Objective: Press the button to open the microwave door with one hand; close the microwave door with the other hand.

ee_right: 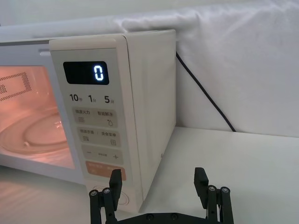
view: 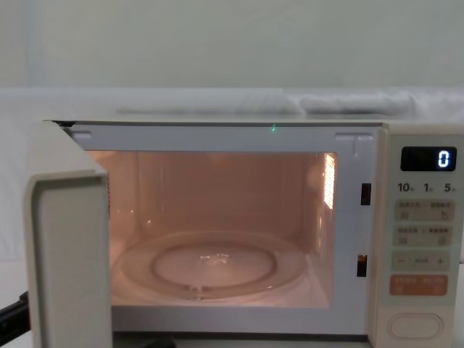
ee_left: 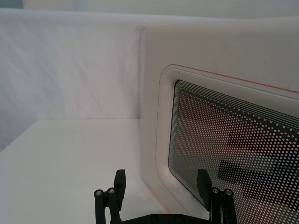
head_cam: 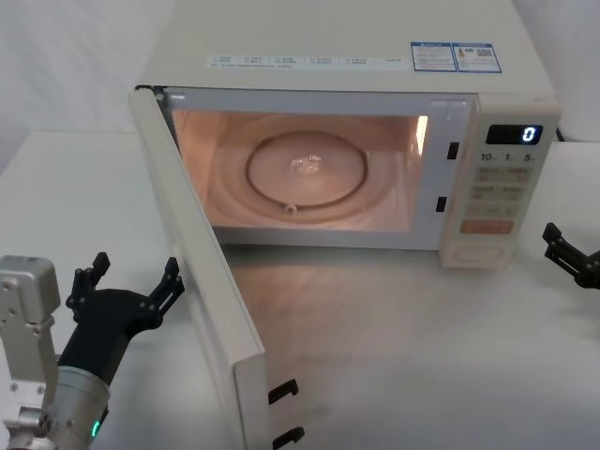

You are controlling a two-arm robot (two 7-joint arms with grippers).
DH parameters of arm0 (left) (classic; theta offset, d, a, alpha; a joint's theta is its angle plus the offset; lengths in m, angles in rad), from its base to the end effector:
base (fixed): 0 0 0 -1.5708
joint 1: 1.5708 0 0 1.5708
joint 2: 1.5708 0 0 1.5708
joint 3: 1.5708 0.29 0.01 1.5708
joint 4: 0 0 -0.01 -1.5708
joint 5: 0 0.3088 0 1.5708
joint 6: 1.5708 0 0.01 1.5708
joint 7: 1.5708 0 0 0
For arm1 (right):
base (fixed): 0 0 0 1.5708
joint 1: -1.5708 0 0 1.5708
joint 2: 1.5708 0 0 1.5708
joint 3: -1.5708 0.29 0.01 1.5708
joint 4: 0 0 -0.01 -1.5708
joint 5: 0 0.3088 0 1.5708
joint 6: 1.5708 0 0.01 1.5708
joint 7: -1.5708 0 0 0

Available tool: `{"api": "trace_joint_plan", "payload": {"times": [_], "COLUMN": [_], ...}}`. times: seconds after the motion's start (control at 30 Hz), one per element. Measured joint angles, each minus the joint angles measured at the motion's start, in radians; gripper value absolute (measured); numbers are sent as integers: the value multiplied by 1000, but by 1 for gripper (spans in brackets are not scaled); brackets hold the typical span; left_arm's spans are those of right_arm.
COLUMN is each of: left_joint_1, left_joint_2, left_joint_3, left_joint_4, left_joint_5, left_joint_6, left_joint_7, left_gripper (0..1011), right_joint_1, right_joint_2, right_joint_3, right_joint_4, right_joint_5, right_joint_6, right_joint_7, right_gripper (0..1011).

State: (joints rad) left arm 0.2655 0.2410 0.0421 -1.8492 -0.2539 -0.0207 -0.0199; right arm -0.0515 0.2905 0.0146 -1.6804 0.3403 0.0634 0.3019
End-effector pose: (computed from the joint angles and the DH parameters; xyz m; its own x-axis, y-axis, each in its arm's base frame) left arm 0.2529 0.0376 -0.2853 0.1245 0.9917 -0.0327 -0.9921 0.1240 -0.0175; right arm 0.3145 -0.0805 -0.2698 0.3166 -0.9473 -0.0483 0.9485 0.3165 0.0091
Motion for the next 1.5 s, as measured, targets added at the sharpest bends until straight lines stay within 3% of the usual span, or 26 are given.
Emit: {"api": "trace_joint_plan", "payload": {"times": [0.83, 1.17, 1.5], "left_joint_1": [0, 0, 0], "left_joint_2": [0, 0, 0], "left_joint_3": [0, 0, 0], "left_joint_4": [0, 0, 0], "left_joint_5": [0, 0, 0], "left_joint_6": [0, 0, 0], "left_joint_7": [0, 0, 0], "left_gripper": [979, 744, 394], "right_joint_1": [0, 0, 0], "right_joint_2": [0, 0, 0], "right_joint_3": [0, 0, 0], "right_joint_4": [0, 0, 0], "right_joint_5": [0, 0, 0], "right_joint_6": [0, 0, 0], "right_joint_7": [0, 0, 0], "right_gripper": [1002, 1002, 1002]}}
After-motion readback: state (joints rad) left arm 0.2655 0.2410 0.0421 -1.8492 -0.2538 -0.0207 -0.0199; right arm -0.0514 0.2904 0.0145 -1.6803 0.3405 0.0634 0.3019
